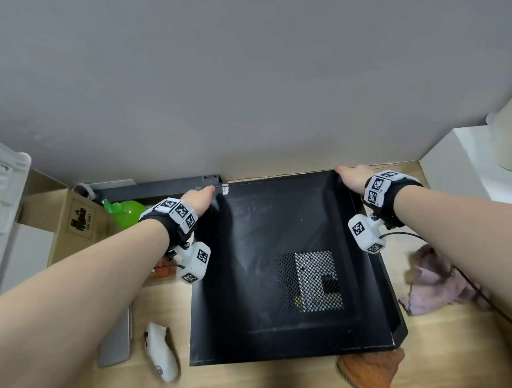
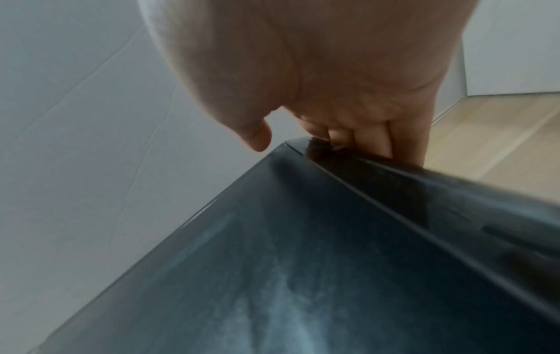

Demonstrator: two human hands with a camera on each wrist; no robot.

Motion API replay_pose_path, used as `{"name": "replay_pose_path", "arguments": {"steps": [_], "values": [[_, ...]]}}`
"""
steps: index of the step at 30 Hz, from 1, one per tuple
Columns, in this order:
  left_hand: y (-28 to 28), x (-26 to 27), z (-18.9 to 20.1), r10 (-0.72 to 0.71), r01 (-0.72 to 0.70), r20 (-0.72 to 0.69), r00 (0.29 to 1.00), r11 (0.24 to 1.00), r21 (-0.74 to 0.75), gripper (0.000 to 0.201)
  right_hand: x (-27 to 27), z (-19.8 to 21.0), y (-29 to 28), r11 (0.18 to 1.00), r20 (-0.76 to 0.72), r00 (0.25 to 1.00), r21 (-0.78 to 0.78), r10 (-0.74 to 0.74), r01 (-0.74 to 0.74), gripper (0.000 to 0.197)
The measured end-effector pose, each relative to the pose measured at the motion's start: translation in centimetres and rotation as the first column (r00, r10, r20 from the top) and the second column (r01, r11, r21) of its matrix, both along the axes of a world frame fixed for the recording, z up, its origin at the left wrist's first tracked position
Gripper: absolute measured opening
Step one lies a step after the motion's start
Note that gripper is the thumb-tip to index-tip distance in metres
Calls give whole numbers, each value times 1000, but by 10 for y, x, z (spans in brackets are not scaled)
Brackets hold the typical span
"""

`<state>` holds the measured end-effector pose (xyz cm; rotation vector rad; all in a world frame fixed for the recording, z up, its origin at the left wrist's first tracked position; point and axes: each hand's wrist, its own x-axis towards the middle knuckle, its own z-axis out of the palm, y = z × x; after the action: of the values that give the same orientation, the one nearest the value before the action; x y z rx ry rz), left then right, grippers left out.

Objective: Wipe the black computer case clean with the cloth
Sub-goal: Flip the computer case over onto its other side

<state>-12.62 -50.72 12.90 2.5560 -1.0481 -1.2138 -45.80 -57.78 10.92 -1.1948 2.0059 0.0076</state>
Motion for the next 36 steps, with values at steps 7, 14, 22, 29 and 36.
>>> {"name": "replay_pose_path", "arguments": {"steps": [7,14,22,29,36], "values": [[-4,-1,4,-45,44,-62,997,999,-22,88,9,11,1,983,113,976,4,-183,184,74],[12,4,15,28,-36,-73,997,994,-99,81,12,24,18,956,191,946,-80,-263,282,79],[38,6,82,167,-191,-102,981,930,-314,67,15,85,26,906,243,946,-313,-215,286,65],[73,7,136,302,-348,-174,937,780,-520,69,15,134,58,788,330,931,-527,-155,318,50],[127,19,150,193,-294,-233,953,771,-565,43,7,144,127,739,378,924,-604,-65,299,46]]}}
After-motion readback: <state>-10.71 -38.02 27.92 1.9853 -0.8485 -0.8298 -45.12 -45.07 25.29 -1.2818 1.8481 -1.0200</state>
